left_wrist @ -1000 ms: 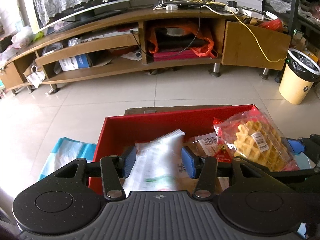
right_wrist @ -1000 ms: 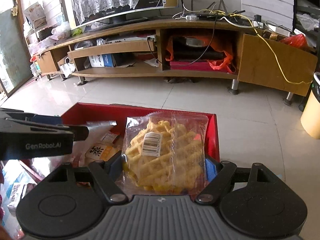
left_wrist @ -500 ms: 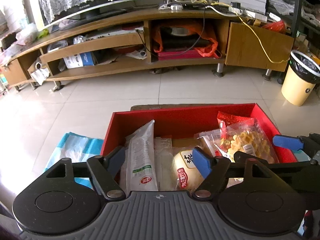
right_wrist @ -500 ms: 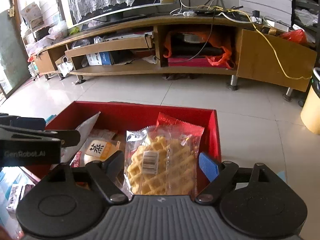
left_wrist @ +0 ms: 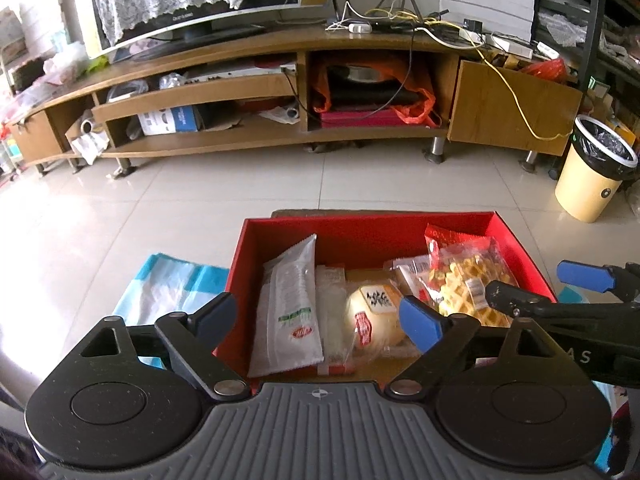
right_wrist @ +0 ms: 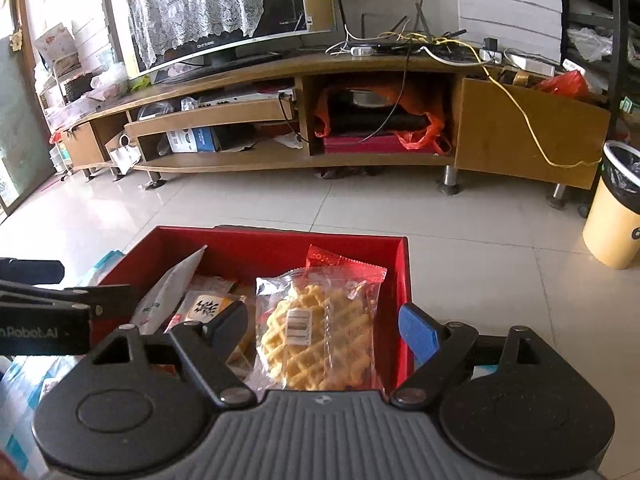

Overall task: Organize snacks
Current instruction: 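Open left tool to drop the bar packet while right tool drops the waffle, then move both open tools back toward the sausages and remaining packets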

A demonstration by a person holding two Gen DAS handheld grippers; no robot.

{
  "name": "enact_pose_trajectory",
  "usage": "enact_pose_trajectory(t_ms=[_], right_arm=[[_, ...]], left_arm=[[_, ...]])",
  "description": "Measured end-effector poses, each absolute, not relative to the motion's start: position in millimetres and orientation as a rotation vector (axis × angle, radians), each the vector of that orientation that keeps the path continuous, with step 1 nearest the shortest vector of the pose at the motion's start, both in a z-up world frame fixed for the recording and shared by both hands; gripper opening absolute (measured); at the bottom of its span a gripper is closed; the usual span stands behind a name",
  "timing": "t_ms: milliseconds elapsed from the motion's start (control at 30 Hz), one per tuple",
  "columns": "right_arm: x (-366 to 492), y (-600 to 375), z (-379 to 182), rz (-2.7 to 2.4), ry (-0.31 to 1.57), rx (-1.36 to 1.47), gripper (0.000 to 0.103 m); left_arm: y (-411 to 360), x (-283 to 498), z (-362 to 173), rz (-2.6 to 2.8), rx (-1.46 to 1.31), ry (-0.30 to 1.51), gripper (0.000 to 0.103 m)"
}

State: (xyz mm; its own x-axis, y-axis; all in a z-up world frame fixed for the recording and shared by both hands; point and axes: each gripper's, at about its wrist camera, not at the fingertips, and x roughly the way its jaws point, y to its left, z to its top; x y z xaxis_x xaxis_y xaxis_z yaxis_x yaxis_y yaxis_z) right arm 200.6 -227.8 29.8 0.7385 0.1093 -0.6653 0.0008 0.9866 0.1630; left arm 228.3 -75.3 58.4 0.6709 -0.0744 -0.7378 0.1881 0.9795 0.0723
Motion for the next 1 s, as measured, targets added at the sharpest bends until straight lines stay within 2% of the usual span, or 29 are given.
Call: enact_pose_trajectory(t_ms=[367,467,1000], right_arm=[[165.9,-219.5,35.9,0.082,0.746,0.139,0.082],[160.3,-219.7,32.5,0.090,0.763,0.150,0.082],[136.4,-214.5,15.0,0.118,0.840,0.164,0.082]], left_arm=[[-66.2,197.4,63.0,-0.161,0.143,0.833,0.094],[-64.4,189.7,61.6,-0.159,0.151,0.835,0.099],[-52.4,155.3,53.1,-0.159,0.170,0.861,0.103]])
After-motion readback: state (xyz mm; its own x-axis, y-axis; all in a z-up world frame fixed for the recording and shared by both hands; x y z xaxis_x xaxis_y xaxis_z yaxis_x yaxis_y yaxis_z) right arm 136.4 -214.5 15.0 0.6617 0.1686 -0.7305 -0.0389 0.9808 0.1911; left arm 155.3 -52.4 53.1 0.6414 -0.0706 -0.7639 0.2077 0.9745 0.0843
